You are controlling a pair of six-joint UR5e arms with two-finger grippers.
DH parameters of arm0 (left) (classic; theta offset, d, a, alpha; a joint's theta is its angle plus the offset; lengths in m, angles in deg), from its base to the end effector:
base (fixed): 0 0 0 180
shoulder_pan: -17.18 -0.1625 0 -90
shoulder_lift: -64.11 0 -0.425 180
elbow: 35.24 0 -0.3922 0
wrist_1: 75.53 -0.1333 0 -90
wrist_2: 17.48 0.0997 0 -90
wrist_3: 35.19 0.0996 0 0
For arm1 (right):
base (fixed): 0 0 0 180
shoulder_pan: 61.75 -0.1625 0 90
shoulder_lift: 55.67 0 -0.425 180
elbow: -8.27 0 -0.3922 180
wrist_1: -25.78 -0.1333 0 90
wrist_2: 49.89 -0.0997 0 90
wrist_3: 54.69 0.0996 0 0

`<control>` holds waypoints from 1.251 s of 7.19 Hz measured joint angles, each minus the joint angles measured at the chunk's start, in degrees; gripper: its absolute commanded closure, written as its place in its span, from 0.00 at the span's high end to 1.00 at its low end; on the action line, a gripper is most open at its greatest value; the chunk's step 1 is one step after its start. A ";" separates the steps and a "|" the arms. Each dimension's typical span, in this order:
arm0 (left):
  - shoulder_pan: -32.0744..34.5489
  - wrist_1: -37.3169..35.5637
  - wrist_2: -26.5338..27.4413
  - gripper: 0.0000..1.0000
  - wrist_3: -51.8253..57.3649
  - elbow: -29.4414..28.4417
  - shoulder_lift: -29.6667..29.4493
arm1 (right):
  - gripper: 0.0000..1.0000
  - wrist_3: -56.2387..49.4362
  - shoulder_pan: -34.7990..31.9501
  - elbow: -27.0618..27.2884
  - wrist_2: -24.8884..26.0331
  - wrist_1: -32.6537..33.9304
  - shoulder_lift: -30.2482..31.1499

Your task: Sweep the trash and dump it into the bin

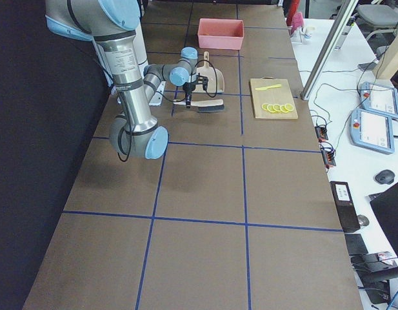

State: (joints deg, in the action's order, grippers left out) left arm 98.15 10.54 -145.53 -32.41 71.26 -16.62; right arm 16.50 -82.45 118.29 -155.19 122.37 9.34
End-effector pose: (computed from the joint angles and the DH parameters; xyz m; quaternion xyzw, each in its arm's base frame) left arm -0.0044 -0.4307 0.6052 0.0094 0.3268 0.1066 0.9390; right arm -0.5184 -0.3103 0.2836 -0.0081 -0.3494 -0.0284 0.9365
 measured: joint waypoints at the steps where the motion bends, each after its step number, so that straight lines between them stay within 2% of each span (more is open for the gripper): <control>1: 4.74 0.13 -3.92 1.00 5.64 -2.95 0.16 | 0.00 0.00 -0.20 0.05 0.04 0.00 -0.03; 3: 10.57 0.49 -7.97 1.00 10.28 -4.79 1.69 | 0.00 -0.06 -0.71 0.75 0.00 0.00 -0.05; 5: 11.57 0.63 -8.30 1.00 10.88 -5.12 2.26 | 0.00 -0.54 -2.38 3.25 -0.33 0.00 0.82; 7: 11.63 0.50 -5.92 1.00 10.90 -4.95 1.97 | 0.00 -4.33 -7.05 4.63 -1.56 0.06 3.39; 9: 11.59 0.20 -2.24 1.00 10.79 -4.74 1.71 | 0.00 -14.24 -14.44 5.32 -5.02 0.07 8.47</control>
State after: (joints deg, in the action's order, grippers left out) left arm 109.75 10.74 -147.76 -21.62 66.52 -14.91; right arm 2.26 -96.89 123.62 -160.21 122.44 17.81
